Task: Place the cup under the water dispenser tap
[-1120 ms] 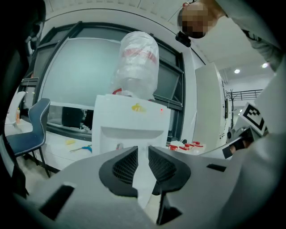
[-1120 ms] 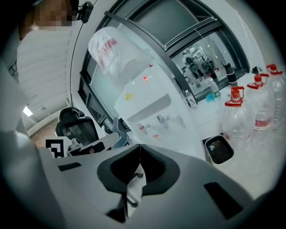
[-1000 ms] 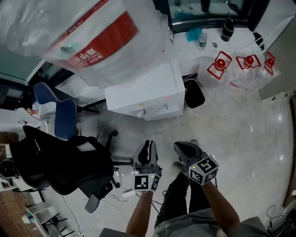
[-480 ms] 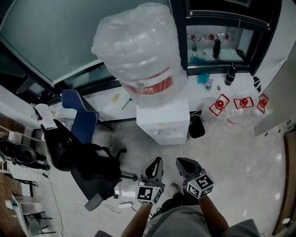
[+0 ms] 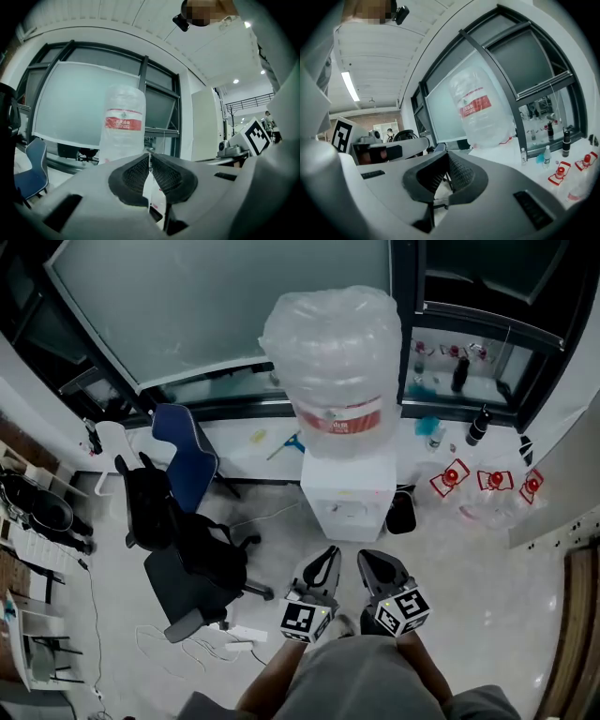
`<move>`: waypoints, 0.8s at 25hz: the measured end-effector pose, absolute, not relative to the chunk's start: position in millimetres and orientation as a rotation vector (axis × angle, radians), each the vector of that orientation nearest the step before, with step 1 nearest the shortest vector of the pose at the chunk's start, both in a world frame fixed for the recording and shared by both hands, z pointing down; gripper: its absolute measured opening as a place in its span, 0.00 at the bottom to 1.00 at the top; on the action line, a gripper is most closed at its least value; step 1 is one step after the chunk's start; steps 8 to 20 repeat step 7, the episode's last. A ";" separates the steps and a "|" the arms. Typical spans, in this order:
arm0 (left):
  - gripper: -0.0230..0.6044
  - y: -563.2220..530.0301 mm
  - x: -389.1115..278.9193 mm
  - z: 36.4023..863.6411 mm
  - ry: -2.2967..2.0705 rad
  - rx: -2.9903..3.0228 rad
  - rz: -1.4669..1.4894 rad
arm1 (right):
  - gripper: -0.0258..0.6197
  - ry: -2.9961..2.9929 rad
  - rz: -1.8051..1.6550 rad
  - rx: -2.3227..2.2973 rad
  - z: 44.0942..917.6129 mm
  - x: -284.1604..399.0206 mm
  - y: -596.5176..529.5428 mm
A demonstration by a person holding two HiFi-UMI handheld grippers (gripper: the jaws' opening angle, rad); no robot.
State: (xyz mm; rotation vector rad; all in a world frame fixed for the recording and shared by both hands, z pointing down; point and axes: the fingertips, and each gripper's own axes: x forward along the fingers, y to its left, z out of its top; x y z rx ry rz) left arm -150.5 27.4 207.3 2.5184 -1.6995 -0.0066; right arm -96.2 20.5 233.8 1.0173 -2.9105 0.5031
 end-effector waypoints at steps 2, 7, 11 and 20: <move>0.08 25.9 -156.7 196.5 -1.725 2.528 -0.025 | 0.05 -2.937 0.481 1.022 223.8 -102.5 14.4; 0.08 21.3 -181.4 178.6 -1.791 2.528 -0.041 | 0.05 -2.982 0.397 0.984 205.3 -124.9 0.8; 0.08 21.3 -181.4 178.6 -1.791 2.528 -0.041 | 0.05 -2.982 0.397 0.984 205.3 -124.9 0.8; 0.08 21.3 -181.4 178.6 -1.791 2.528 -0.041 | 0.05 -2.982 0.397 0.984 205.3 -124.9 0.8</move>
